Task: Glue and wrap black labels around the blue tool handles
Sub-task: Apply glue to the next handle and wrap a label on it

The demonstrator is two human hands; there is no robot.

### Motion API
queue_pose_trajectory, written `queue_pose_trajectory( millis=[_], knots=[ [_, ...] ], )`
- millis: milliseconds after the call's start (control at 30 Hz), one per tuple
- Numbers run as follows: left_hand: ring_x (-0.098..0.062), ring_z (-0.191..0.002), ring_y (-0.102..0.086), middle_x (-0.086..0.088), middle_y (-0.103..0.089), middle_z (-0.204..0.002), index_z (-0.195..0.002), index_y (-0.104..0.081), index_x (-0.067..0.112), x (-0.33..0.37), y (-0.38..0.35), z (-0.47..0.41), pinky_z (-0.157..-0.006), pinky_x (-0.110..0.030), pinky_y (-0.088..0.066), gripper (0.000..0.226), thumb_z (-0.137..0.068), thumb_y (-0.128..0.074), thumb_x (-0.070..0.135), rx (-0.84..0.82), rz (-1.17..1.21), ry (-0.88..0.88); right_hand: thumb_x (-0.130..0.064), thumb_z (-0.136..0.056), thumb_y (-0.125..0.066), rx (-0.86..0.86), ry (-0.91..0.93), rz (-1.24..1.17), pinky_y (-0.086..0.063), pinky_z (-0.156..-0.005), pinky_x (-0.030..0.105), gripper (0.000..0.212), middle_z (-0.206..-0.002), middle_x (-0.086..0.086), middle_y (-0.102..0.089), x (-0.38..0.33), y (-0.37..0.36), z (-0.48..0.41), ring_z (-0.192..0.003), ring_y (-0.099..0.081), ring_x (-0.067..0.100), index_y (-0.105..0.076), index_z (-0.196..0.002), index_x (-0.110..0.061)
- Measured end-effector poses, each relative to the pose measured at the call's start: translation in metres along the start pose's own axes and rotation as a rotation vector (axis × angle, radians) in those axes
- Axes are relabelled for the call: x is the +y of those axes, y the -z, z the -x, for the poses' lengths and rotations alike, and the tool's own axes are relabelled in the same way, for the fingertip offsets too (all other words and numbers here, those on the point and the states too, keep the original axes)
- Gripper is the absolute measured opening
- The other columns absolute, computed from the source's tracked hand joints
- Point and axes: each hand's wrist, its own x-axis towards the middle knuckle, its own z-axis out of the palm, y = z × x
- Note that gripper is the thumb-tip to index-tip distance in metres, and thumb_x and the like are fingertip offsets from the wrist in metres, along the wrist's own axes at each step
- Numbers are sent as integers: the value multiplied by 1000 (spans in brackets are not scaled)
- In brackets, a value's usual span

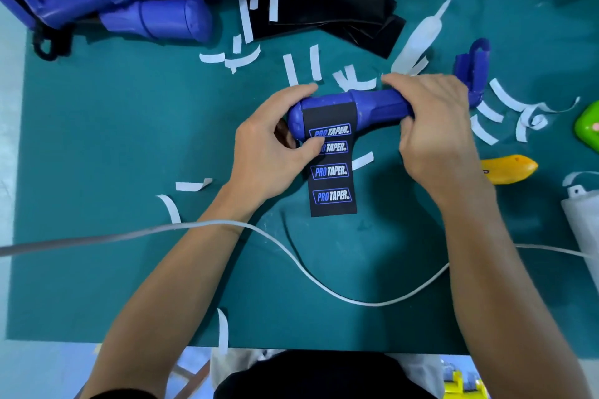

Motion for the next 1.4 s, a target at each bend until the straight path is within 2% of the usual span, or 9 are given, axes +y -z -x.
queue_pose_trajectory(
  millis=[100, 200, 367, 533, 733, 867, 1067, 1267, 1400],
  knots=[
    [-15, -68, -56, 22, -62, -138, -146, -49, 48, 2, 2, -1, -71, -23, -50, 80, -77, -79, 21, 79, 81, 17, 11, -82, -54, 136, 49, -29, -27, -102, 28, 47, -98, 5, -59, -3, 8, 10, -94, -47, 30, -61, -122, -12],
    [-18, -80, -57, 6, -67, -136, -145, -49, 41, 4, 5, -1, -77, -41, -54, 75, -81, -82, 22, 83, 324, 90, 12, -84, -56, 221, 113, 19, -24, -104, 24, 40, -95, 2, -59, -5, 16, 15, -90, -50, 26, -63, -116, -11],
    [-10, -83, -56, 14, -71, -116, -142, -57, 24, 5, 8, 3, -79, -25, -50, 61, -86, -80, 20, 16, 390, 63, 12, -80, -62, 178, 89, -67, -27, -107, 27, 49, -103, 1, -68, -4, 22, 24, -95, -55, 23, -68, -122, -13],
    [-10, -89, -60, 14, -70, -127, -144, -51, 29, 10, 11, 4, -81, -22, -51, 72, -81, -79, 8, -20, 454, 58, 11, -83, -64, 183, 131, -100, -39, -100, 40, 58, -121, 5, -72, -8, 22, 31, -105, -63, 29, -68, -135, -13],
    [-11, -79, -59, 0, -69, -131, -147, -48, 18, 11, 17, 2, -83, -24, -55, 73, -83, -74, -8, 15, 546, 124, 1, -81, -59, 151, 111, 5, -42, -91, 38, 69, -111, 3, -67, -18, 11, 33, -93, -55, 27, -56, -147, -15],
    [-7, -78, -54, 10, -73, -111, -149, -44, 16, 8, 20, 1, -81, -21, -51, 72, -87, -70, -9, -3, 538, 70, -4, -71, -74, 153, 45, 242, -29, -61, 33, 66, -86, 8, -58, -42, -3, 37, -61, -36, 28, -61, -135, -15],
    [-9, -79, -62, -2, -72, -122, -151, -44, 20, 11, 23, 2, -82, -24, -54, 81, -81, -81, 6, -44, 549, 62, -9, -73, -81, 212, -7, 271, -32, -55, 32, 58, -74, 9, -60, -39, 11, 40, -52, -47, 34, -65, -129, -17],
    [-8, -68, -66, 4, -78, -77, -136, -58, 27, 9, 20, 2, -69, -25, -53, 68, -75, -85, 19, -74, 550, 169, -25, -80, -82, 72, -125, 134, -45, -54, 39, 49, -63, 3, -60, -41, 31, 47, -50, -51, 37, -40, -107, -26],
    [-7, -69, -64, 7, -76, -76, -134, -60, 19, 8, 21, 0, -70, -21, -51, 62, -77, -84, 15, -43, 562, 120, -41, -79, -82, -40, -140, 67, -43, -57, 38, 53, -70, -4, -60, -46, 43, 52, -54, -56, 37, -35, -100, -30]
  ],
)
